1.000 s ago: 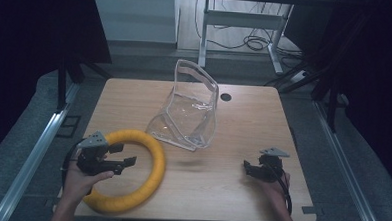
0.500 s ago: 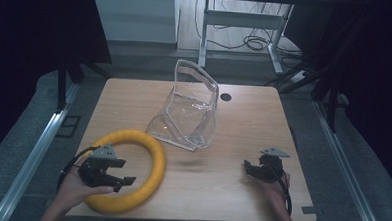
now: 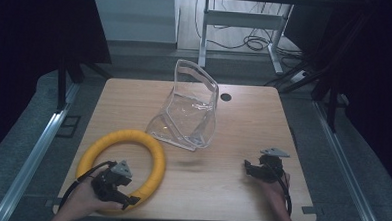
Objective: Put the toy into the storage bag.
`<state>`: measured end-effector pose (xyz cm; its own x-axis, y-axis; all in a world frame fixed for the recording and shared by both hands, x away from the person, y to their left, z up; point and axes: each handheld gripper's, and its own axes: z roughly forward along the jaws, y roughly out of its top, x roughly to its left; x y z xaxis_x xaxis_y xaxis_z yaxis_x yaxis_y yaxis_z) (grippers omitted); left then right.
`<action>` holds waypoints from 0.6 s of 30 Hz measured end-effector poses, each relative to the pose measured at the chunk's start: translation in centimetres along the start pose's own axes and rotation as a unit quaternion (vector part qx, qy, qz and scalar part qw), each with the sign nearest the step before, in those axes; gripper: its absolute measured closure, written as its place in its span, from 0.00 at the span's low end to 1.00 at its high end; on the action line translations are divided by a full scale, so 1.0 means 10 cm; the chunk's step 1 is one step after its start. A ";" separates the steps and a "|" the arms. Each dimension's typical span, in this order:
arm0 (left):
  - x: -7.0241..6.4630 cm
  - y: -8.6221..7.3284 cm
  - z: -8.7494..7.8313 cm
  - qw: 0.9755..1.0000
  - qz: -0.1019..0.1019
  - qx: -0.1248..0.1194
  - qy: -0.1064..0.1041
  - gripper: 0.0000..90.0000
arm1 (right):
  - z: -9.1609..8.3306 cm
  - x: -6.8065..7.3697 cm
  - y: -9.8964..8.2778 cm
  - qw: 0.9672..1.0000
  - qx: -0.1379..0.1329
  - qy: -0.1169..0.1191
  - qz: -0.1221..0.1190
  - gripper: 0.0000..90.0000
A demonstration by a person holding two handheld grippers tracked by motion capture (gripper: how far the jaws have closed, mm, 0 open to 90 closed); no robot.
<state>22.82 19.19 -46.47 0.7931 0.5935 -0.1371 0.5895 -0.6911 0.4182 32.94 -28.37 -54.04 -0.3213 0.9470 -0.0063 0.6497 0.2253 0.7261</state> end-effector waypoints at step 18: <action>-0.07 0.10 0.42 0.996 -0.012 0.085 0.032 0.41 | 0.00 0.00 0.00 1.000 0.000 0.000 0.000 0.20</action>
<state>23.49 16.34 -49.75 0.7705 0.6317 -0.0852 0.6295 -0.7331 0.2574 32.94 -28.38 -54.04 -0.3209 0.9471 -0.0065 0.6495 0.2250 0.7263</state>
